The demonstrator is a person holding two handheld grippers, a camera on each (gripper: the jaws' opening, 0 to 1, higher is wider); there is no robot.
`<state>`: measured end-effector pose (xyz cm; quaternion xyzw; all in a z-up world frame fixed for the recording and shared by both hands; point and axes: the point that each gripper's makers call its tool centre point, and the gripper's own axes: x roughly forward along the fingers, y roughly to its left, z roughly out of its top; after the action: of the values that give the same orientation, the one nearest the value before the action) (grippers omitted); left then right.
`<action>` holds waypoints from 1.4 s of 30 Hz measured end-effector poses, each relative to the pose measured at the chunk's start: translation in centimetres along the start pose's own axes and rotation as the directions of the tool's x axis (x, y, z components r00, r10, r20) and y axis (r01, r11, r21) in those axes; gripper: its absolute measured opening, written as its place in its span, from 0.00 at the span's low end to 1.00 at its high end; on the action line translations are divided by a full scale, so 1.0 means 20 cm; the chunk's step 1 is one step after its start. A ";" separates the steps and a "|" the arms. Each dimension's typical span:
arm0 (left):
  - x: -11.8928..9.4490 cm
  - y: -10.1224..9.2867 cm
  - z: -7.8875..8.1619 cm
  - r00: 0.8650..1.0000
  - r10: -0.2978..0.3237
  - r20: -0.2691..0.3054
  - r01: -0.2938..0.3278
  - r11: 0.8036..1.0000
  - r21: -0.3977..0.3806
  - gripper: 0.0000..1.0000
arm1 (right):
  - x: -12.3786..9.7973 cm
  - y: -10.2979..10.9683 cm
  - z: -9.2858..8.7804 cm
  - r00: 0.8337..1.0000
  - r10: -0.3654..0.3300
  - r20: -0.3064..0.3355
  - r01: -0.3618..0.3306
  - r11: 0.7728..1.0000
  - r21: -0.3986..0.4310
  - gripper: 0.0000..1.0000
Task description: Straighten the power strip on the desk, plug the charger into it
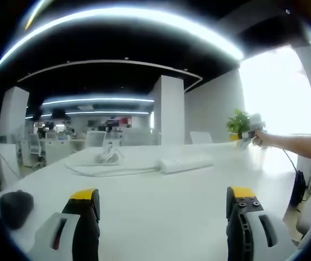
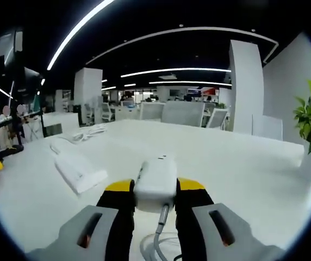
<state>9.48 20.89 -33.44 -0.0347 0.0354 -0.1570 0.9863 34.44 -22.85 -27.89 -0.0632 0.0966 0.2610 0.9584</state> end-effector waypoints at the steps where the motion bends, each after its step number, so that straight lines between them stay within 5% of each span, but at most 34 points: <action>1: 0.00 0.00 0.01 1.000 -0.001 0.002 0.001 1.000 0.000 0.99 | 0.00 0.00 0.00 1.000 0.000 0.001 0.000 1.000 0.000 0.27; 23: 0.09 -0.04 0.09 0.998 -0.058 -0.002 0.059 0.998 0.017 0.99 | 0.00 0.10 0.02 0.999 0.048 -0.023 -0.048 0.998 -0.033 0.27; 42: 0.11 -0.06 0.08 0.997 -0.073 -0.002 0.073 0.997 0.013 0.99 | 0.00 0.25 0.03 0.994 0.095 -0.052 -0.098 0.994 -0.054 0.27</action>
<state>11.27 19.20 -31.96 -0.0294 0.0341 -0.1935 0.9801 32.09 -18.47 -27.66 -0.0918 0.1159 0.3079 0.9398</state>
